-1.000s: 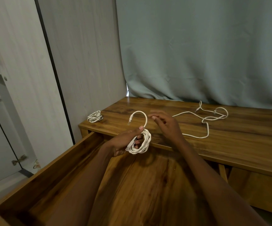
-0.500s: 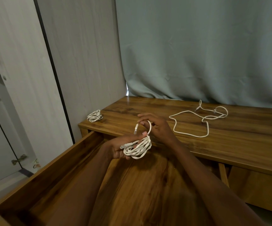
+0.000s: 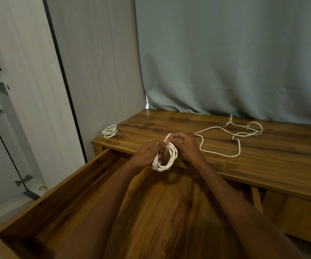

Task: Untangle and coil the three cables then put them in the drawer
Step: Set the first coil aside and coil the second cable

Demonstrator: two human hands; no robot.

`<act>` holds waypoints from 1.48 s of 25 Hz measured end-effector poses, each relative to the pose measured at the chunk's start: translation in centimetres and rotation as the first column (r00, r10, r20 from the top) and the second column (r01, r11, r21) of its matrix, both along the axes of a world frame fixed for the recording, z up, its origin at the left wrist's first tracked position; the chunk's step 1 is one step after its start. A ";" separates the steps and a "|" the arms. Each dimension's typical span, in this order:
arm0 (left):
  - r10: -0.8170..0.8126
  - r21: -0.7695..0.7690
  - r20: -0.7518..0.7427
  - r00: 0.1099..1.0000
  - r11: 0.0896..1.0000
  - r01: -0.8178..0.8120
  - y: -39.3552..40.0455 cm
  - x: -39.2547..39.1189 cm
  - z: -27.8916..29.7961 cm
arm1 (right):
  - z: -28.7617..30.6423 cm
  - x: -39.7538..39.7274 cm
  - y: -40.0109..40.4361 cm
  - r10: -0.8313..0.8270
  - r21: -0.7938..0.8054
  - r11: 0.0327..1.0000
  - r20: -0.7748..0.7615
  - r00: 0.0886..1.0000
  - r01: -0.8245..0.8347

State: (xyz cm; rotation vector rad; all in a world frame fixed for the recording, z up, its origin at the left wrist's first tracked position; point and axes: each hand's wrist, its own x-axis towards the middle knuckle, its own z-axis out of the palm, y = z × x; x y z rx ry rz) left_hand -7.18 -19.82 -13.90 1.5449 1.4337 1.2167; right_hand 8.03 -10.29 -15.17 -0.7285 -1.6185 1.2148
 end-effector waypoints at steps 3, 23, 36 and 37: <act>0.029 0.069 0.003 1.000 0.997 -0.029 0.3 -0.4 -0.3 | 0.1 0.0 0.0 0.049 -0.080 0.995 -0.037 0.998 -0.052; 0.273 0.151 -0.059 0.960 0.953 -0.262 1.3 -1.4 -2.0 | -1.9 -2.6 -1.8 0.212 0.060 0.975 0.000 0.977 -0.212; 0.243 0.110 -0.040 0.969 0.965 -0.238 1.4 -1.5 -2.6 | -0.4 -1.6 -1.9 -0.116 0.162 0.975 -0.206 0.972 0.151; 0.225 0.115 -0.056 0.973 0.969 -0.217 1.3 -1.4 -2.6 | 0.1 -1.3 -1.8 -0.126 0.128 0.979 -0.249 0.960 0.161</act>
